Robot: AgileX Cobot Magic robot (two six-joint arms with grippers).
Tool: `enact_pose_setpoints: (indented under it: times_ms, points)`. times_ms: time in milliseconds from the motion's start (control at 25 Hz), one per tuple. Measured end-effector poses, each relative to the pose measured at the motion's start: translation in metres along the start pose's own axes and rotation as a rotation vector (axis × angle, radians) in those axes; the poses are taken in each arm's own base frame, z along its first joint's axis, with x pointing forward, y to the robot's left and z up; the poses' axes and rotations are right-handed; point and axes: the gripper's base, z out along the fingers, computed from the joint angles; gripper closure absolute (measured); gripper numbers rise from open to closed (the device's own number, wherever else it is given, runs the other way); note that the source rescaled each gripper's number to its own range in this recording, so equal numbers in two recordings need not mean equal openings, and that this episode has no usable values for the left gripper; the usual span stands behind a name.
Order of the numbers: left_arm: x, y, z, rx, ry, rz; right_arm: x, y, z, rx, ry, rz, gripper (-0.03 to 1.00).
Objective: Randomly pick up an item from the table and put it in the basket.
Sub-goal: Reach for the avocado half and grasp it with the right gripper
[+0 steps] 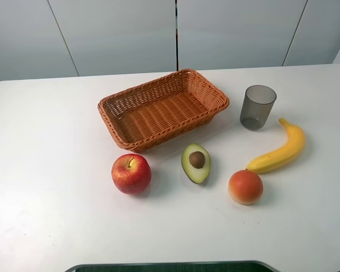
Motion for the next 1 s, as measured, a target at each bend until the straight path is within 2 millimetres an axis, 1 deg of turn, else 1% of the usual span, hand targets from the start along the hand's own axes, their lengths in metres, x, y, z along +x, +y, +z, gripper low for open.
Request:
enact_pose_setpoints:
  times_ms: [1000]
  points:
    - [0.0, 0.0, 0.0, 0.0, 0.0, -0.003, 0.0, 0.0, 0.0, 0.0, 0.0, 0.0, -0.03]
